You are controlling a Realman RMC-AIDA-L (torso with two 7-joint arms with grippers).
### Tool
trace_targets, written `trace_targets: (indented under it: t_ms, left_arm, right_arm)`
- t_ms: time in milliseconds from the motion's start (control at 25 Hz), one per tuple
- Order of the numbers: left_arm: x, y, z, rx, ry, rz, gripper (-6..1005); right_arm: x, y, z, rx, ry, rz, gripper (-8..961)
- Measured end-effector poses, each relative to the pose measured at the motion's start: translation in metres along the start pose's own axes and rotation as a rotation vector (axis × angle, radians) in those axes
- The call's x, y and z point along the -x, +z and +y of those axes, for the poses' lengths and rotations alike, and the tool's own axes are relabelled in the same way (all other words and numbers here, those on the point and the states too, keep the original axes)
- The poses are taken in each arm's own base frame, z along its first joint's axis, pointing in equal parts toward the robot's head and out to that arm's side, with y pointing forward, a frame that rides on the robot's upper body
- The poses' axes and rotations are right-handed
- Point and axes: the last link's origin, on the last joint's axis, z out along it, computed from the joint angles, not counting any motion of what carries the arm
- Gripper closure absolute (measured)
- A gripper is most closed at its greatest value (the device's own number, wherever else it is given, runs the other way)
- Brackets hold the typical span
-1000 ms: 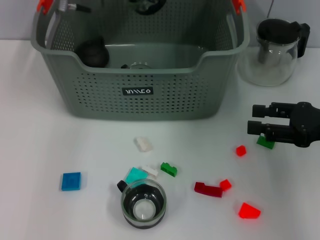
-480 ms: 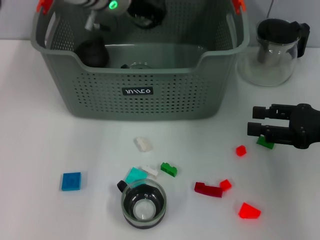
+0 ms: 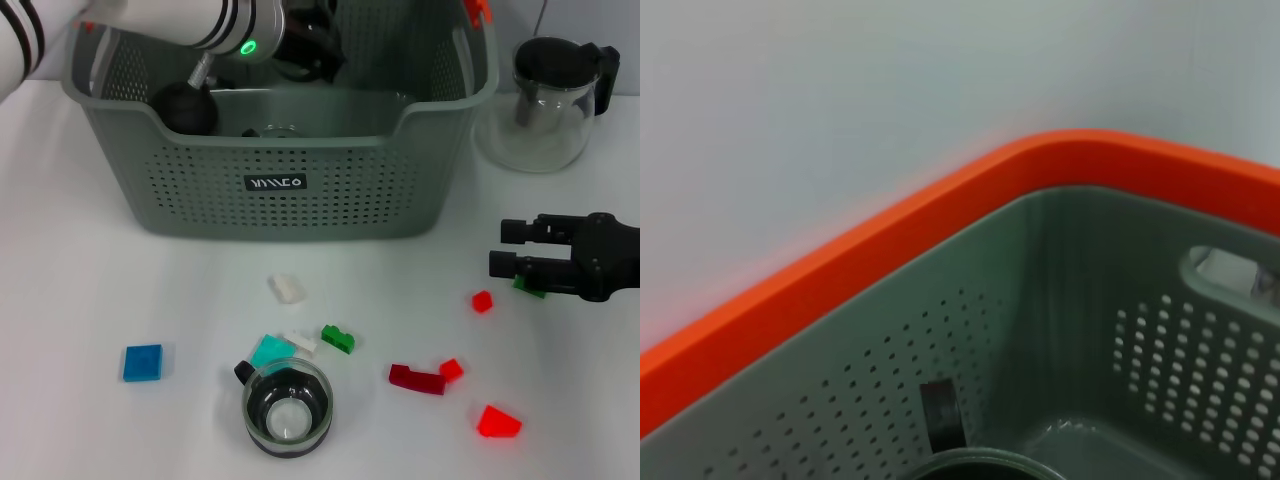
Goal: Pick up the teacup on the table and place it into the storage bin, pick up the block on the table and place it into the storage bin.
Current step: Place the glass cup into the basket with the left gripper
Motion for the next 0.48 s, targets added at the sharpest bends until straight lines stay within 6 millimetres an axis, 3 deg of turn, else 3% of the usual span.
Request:
trace_targets:
  t_ms: [320,480]
  left_arm:
    - [0.0064,0.0029,0.0022,-0.016,0.021,-0.018,930]
    - [0.0073,0.0025,0.0005,-0.020,0.016,-0.018,772]
  right_arm:
    - [0.0000,0.0015,-0.0002,-0.002,-0.001,0.000,290]
    - [0.0001,0.0009,-0.0005,-0.003,-0.002,0.001,289]
